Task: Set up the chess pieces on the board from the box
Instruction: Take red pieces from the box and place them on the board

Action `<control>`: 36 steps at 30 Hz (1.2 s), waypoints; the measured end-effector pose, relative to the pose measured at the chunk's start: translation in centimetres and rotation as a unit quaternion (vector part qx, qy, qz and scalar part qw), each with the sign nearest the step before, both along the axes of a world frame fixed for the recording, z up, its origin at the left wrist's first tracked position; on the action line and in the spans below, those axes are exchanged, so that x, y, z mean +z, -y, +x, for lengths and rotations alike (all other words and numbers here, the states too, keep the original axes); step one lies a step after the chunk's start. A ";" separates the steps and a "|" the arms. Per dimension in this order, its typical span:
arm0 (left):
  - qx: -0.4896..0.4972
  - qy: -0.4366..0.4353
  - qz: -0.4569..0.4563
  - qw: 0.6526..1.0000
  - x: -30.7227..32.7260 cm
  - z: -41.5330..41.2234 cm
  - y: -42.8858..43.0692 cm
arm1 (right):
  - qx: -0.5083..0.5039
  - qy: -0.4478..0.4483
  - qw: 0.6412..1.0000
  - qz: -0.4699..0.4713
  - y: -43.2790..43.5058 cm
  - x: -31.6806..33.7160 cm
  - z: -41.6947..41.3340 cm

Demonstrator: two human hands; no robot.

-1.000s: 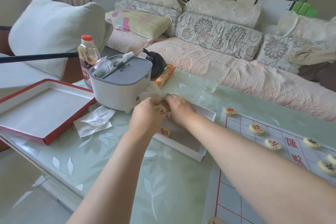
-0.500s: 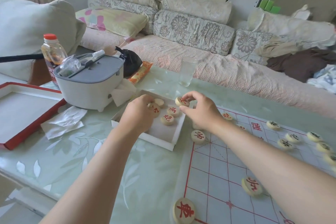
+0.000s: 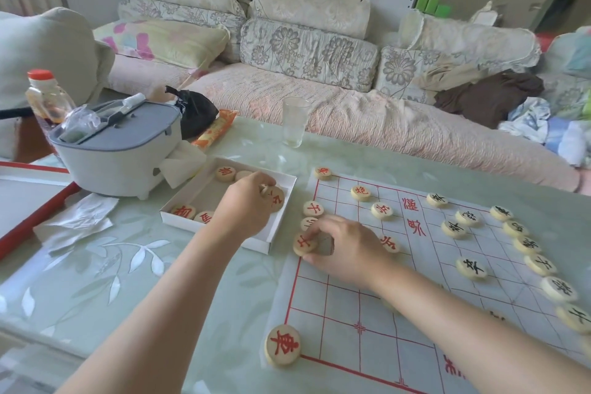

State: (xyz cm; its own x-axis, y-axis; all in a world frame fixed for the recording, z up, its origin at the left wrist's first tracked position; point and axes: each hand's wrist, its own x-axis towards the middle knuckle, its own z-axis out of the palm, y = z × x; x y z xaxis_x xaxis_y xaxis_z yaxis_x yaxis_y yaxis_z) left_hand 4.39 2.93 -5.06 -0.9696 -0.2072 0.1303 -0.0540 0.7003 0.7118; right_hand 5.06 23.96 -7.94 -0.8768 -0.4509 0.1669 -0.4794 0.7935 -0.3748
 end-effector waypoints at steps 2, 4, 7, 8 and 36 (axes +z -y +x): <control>-0.006 -0.002 0.004 1.000 -0.1 0.1 -0.3 | -0.010 -0.011 1.000 -0.004 0.1 -0.4 0.0; -0.012 0.001 0.011 1.000 -0.3 0.1 -0.5 | -0.006 -0.013 1.000 0.004 0.3 -0.5 0.1; -0.025 0.008 0.024 0.999 -0.3 0.0 -0.6 | 0.001 0.012 0.999 0.031 0.4 -0.4 -0.1; -0.028 0.011 0.039 0.999 -0.3 0.0 -0.7 | 0.000 0.021 1.000 0.023 0.4 -0.2 -0.2; -0.163 0.053 -0.238 0.956 -1.6 -2.5 -7.7 | -0.250 0.037 0.967 -0.026 -11.7 1.3 -14.5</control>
